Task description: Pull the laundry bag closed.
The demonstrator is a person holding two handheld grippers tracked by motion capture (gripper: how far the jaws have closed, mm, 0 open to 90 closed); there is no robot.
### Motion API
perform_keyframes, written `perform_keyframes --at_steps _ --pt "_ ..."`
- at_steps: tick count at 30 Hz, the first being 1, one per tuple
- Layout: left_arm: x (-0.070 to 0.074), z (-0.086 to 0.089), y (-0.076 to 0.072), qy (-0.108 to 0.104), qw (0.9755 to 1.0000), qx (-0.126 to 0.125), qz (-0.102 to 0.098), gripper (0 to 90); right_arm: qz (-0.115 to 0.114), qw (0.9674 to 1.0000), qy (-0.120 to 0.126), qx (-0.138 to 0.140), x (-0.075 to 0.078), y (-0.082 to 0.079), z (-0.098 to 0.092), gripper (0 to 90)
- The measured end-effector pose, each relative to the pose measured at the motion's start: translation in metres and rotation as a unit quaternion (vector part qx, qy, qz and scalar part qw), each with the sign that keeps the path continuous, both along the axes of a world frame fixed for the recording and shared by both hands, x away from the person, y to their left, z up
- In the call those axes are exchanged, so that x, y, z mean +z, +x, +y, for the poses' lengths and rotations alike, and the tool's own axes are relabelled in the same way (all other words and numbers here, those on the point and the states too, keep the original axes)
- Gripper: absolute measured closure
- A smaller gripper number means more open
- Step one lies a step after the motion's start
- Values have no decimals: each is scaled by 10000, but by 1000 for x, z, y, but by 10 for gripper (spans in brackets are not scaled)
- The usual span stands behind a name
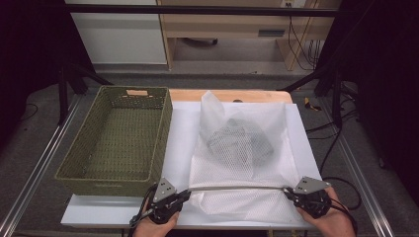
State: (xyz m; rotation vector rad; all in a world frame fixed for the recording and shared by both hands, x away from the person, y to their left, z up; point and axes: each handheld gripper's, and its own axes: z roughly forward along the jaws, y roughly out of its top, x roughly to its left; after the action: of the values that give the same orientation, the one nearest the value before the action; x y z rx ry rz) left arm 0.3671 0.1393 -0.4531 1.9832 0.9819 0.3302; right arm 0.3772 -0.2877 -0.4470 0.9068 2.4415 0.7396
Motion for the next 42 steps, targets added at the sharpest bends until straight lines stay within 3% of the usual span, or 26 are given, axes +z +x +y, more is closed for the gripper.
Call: perform_keyframes --at_steps 25,29,42 --pt "0 -2 0 19 10000 -42 4 874 24 10000 4 -40 -1 1 -3 817" --pt "0 -1 0 14 10000 -22 6 874 18 9999 -88 -52 -1 2 -4 817" --pt "0 -1 0 17 10000 -29 2 874 12 9999 -19 -105 -2 2 -9 817"
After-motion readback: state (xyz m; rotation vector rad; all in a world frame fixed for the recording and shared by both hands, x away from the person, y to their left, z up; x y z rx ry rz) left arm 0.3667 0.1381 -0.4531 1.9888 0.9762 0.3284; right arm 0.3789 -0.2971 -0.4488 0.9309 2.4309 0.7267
